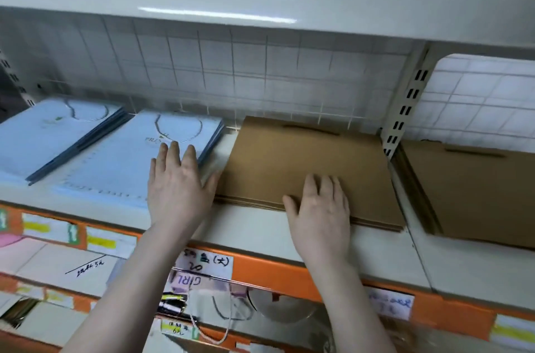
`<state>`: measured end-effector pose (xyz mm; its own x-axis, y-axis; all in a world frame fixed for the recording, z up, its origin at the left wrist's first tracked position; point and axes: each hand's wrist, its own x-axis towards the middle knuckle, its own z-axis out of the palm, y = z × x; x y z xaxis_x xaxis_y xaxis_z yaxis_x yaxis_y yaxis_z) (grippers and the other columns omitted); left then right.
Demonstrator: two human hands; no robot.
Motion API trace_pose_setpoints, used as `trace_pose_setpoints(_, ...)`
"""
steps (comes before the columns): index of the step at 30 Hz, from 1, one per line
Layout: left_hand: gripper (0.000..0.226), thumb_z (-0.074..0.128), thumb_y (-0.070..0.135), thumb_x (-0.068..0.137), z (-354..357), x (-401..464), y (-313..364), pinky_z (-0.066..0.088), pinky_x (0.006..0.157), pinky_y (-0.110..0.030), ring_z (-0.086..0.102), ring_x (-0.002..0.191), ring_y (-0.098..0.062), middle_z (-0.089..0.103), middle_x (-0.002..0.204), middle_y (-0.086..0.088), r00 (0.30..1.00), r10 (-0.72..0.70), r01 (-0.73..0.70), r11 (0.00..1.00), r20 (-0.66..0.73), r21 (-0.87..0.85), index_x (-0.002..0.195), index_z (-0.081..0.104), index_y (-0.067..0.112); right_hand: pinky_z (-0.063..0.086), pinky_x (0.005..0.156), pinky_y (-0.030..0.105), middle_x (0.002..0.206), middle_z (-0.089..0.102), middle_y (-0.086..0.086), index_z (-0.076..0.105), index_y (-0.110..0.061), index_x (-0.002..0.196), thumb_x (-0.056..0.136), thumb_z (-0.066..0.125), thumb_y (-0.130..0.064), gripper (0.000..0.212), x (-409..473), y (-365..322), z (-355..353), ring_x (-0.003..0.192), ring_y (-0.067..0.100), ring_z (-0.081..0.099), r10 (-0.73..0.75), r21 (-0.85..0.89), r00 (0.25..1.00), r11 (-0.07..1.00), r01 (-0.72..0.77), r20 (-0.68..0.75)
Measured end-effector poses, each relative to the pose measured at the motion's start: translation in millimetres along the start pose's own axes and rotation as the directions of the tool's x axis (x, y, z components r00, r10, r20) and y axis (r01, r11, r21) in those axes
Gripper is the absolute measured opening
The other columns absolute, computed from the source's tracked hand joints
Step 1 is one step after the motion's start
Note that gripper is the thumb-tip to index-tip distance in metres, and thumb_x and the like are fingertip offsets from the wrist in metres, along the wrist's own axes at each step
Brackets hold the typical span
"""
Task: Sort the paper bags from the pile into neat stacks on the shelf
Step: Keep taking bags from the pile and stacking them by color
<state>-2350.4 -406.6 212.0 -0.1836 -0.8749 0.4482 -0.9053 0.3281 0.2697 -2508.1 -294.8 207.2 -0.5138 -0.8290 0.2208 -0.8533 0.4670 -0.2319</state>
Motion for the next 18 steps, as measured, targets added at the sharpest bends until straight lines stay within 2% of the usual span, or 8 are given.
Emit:
trace_pose_setpoints(4, 0.070, 0.057, 0.044, 0.088, -26.6, -1.1, -57.2, 0.015, 0.115, -0.045, 0.018, 0.142, -0.036, 0.029, 0.149, -0.023, 0.999, -0.040, 0.039, 0.999, -0.019, -0.010, 0.140, 0.038, 0.002, 0.030, 0.108, 0.047, 0.133, 0.049, 0.023, 0.049, -0.001, 0.132, 0.089, 0.057, -0.039, 0.058, -11.6, -60.0, 9.6, 0.131, 0.038, 0.038, -0.030, 0.073, 0.998, 0.997, 0.034, -0.061)
trace_pose_setpoints(6, 0.068, 0.065, 0.039, 0.084, -41.1, -5.3, -98.7, 0.021, 0.112, -0.049, 0.025, 0.138, -0.040, 0.034, 0.145, -0.027, 0.997, -0.052, 0.051, 0.999, -0.061, -0.012, 0.136, 0.044, -0.001, 0.034, 0.105, 0.048, 0.129, 0.052, 0.024, 0.052, 0.000, 0.129, 0.085, 0.063, -0.037, 0.058, -19.2, -97.8, 12.7, 0.127, 0.040, 0.043, -0.065, 0.107, 0.992, 0.991, 0.076, -0.105)
trace_pose_setpoints(8, 0.066, 0.074, 0.031, 0.077, -54.5, -12.1, -144.5, 0.031, 0.106, -0.055, 0.035, 0.131, -0.047, 0.043, 0.136, -0.032, 0.992, -0.064, 0.063, 0.998, -0.110, -0.006, 0.127, 0.052, -0.006, 0.026, 0.111, 0.045, 0.139, 0.042, 0.021, 0.042, -0.004, 0.138, 0.091, 0.053, -0.039, 0.060, -28.7, -140.3, 17.7, 0.134, 0.037, 0.032, -0.118, 0.114, 0.991, 0.986, 0.124, -0.057)
trace_pose_setpoints(10, 0.066, 0.080, 0.025, 0.072, -67.5, -20.1, -191.2, 0.035, 0.101, -0.058, 0.040, 0.125, -0.051, 0.047, 0.131, -0.035, 0.989, -0.101, 0.102, 0.995, -0.108, 0.001, 0.122, 0.054, -0.008, 0.022, 0.113, 0.043, 0.143, 0.038, 0.021, 0.036, -0.005, 0.142, 0.094, 0.050, -0.038, 0.060, -38.2, -182.2, 26.2, 0.137, 0.036, 0.027, -0.173, 0.164, 0.982, 0.969, 0.184, -0.074)
trace_pose_setpoints(14, 0.064, 0.077, 0.027, 0.075, -97.3, -34.5, -283.1, 0.037, 0.099, -0.058, 0.042, 0.123, -0.051, 0.048, 0.129, -0.035, 0.974, -0.183, 0.185, 0.983, -0.137, 0.006, 0.123, 0.054, -0.009, 0.009, 0.116, 0.036, 0.152, 0.022, 0.014, 0.019, -0.011, 0.148, 0.098, 0.036, -0.044, 0.063, -58.4, -270.0, 41.6, 0.143, 0.029, 0.012, -0.278, 0.196, 0.960, 0.941, 0.275, -0.009)
trace_pose_setpoints(18, 0.064, 0.082, 0.024, 0.069, -133.9, -43.9, -357.1, 0.045, 0.086, -0.060, 0.053, 0.108, -0.054, 0.054, 0.118, -0.038, 0.955, -0.240, 0.253, 0.966, -0.173, 0.058, 0.116, 0.058, -0.012, 0.014, 0.115, 0.035, 0.151, 0.025, 0.013, 0.023, -0.013, 0.147, 0.097, 0.038, -0.045, 0.062, -72.0, -349.3, 49.8, 0.142, 0.028, 0.015, -0.346, 0.235, 0.938, 0.911, 0.338, -0.007)
